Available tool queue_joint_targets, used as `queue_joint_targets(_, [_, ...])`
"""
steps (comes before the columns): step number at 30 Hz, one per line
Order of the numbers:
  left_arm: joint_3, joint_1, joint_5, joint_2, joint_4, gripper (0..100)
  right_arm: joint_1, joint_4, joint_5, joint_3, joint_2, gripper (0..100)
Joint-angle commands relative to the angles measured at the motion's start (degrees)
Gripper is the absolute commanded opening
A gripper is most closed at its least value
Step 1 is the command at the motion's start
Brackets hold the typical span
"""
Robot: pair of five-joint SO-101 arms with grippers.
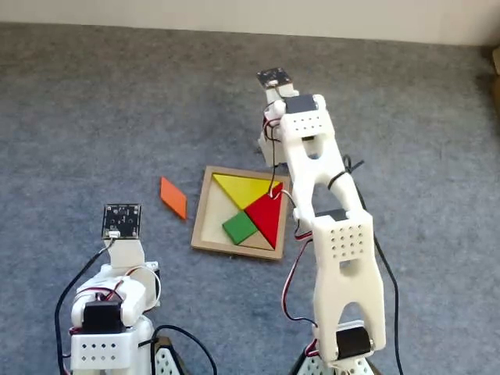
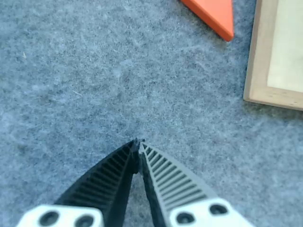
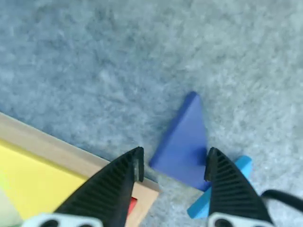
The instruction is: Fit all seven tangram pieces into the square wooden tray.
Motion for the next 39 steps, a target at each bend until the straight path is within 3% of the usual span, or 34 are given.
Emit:
queue_joint_targets(1, [1.1, -1.0, -0.4, -2.9, 0.1, 1, 1.6, -0.1, 0.6, -2.6, -0.8, 21.4])
queue_joint_targets(19, [1.1, -1.0, -0.4, -2.9, 0.1, 1, 2.5, -2.3, 0.6, -3.0, 5.8, 20.4])
queue_joint_targets(25, [1.1, -1.0, -0.4, -2.9, 0.1, 1, 2.5, -2.3, 0.6, -3.0, 1.5, 9.1])
queue_joint_targets(31, [1.1, -1.0, -0.4, -2.9, 0.1, 1, 2.5, -2.2, 0.3, -3.0, -3.8, 9.1])
queue_joint_targets(39, [1.1, -1.0, -0.4, -2.9, 0.1, 1, 0.0, 6.6, 0.3, -3.0, -12.3, 9.1])
